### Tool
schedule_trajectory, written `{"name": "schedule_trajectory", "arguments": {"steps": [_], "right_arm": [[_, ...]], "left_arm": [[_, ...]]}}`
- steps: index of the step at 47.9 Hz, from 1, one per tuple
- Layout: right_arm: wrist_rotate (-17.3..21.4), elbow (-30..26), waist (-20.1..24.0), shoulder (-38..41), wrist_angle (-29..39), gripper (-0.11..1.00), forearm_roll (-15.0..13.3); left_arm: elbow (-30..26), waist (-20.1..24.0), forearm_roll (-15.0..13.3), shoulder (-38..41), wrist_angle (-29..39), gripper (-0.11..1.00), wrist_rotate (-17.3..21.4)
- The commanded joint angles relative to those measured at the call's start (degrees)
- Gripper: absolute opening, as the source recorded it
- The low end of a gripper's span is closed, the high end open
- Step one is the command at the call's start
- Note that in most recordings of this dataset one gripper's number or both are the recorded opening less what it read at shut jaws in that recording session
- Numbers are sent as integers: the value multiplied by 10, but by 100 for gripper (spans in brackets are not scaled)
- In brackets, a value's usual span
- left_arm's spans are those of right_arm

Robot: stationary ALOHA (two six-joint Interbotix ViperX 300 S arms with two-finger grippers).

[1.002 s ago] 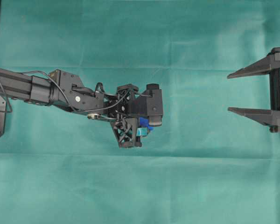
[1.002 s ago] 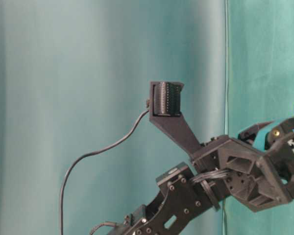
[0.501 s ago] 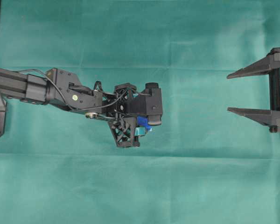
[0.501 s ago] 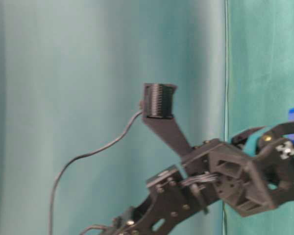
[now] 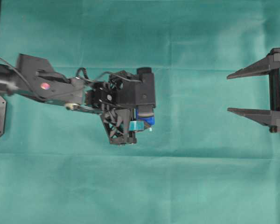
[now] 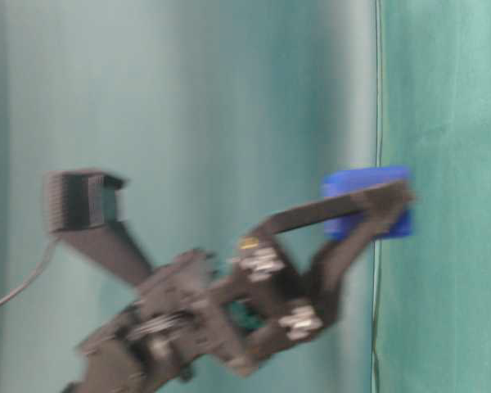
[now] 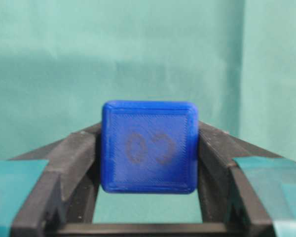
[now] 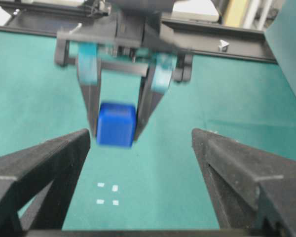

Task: Handover the blue block to the right arm after grasping it with the left arm, then place it in the designated position.
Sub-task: 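Lift the blue cube upward with the left gripper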

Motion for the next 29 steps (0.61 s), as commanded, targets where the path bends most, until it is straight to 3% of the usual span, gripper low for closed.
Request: {"name": "schedule_trajectory", "arguments": {"steps": [1,18,29], "right_arm": [[-1,-13,-1,3,-1,95,-1],[-1,-13,-1,4,-1,95,-1],[-1,-13,-1,4,-1,95,-1]], "left_arm": [[-18,-2,2,-34,9,46,1],[-62,-3,5,-62,70,46,4],[-70,-3,5,-83,74,46,5]]}}
